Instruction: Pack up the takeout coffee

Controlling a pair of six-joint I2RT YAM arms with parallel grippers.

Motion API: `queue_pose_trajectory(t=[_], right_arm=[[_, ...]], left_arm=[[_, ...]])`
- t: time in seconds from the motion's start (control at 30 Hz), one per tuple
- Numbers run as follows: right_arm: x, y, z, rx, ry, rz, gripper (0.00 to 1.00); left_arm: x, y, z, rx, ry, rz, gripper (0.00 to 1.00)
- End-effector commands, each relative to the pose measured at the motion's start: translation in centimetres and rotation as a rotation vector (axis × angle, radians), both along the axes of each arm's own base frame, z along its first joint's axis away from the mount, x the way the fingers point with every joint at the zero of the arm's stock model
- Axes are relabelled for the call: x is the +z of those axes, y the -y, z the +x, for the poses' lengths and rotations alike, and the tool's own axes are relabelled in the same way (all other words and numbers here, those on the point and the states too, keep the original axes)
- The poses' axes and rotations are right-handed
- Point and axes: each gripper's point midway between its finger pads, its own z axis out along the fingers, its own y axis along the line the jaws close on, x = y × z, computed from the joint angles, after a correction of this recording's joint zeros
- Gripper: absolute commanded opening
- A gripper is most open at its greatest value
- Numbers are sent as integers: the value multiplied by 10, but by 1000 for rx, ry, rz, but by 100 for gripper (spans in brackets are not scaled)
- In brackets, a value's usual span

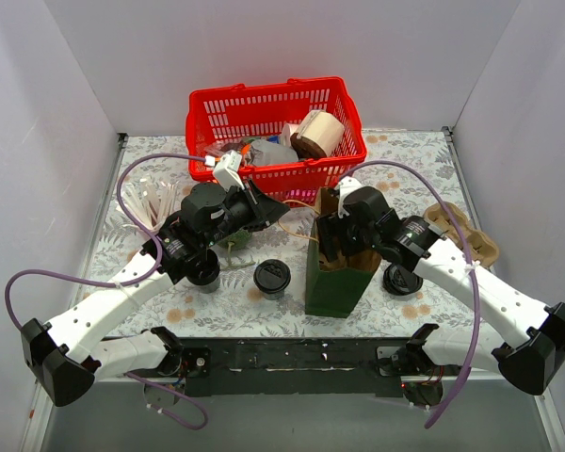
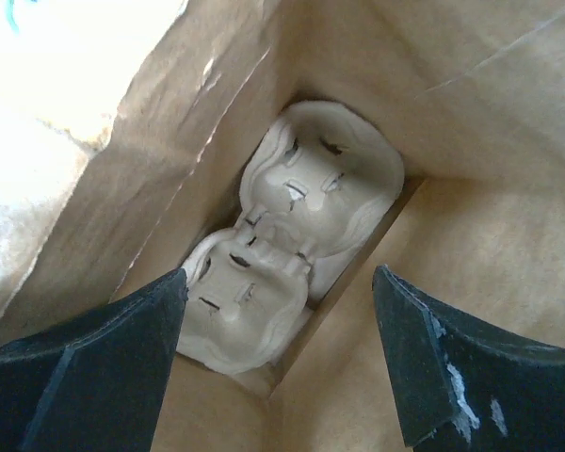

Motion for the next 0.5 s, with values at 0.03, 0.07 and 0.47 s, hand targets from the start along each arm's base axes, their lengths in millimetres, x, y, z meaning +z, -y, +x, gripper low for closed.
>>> queue_pose_trajectory(t=[0.03,0.07,0.47], right_arm=[[-15,5,-19,34,-95,-24,86],[-19,6,-22,39,-110,-33,86],[-34,10,-42,90,-173,-34,83]], left_arm=[[11,-5,-2,15,36,-18,0],[11,-9,2,43,42,-15,0],[11,-8,5,55,43,-11,0]])
